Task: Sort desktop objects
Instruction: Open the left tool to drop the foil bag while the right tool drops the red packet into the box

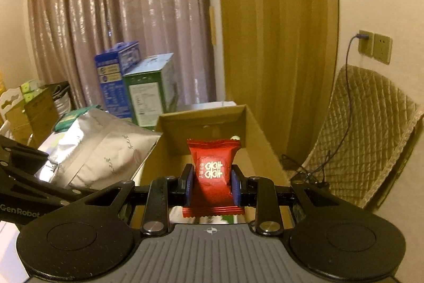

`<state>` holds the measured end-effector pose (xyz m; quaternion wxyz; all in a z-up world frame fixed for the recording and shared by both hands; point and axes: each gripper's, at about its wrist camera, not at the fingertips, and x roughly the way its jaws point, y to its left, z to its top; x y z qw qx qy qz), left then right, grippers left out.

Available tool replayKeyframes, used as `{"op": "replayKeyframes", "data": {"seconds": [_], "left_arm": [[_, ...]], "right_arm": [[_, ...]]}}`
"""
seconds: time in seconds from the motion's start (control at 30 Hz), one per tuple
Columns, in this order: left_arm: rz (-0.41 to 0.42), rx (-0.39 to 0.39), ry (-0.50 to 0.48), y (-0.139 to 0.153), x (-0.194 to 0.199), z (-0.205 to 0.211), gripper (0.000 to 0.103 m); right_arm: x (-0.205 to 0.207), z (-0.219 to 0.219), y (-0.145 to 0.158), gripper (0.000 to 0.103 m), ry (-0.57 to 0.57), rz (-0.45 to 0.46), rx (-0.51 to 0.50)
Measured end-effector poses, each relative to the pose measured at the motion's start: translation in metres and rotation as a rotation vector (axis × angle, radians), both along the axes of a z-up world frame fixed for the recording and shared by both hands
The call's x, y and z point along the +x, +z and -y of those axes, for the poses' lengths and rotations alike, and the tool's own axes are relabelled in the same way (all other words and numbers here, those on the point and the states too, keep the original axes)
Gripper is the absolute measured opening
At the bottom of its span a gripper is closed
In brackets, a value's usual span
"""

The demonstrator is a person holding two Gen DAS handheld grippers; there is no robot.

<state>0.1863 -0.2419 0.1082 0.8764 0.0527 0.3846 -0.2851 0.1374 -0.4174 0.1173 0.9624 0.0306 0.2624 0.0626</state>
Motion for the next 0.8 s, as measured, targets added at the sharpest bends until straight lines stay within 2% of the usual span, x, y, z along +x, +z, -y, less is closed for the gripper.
{"op": "replayKeyframes", "data": {"seconds": [0.33,0.6,0.8], "left_arm": [[-0.064,-0.078,0.062,-0.014,0.052,0.027,0.036],[-0.062,-0.136,0.128,-0.022,0.076,0.03,0.037],[-0.039,-0.102,0.138,-0.025,0.071,0.015,0.038]], "right_arm": [[0.041,0.033,-0.012,0.026,-0.036,-0.039,0.032],[0.057,0.046,-0.026,0.026,-0.059,-0.063,0.041],[0.058,0.047,-0.032,0.026,-0.057,-0.074,0.042]]}}
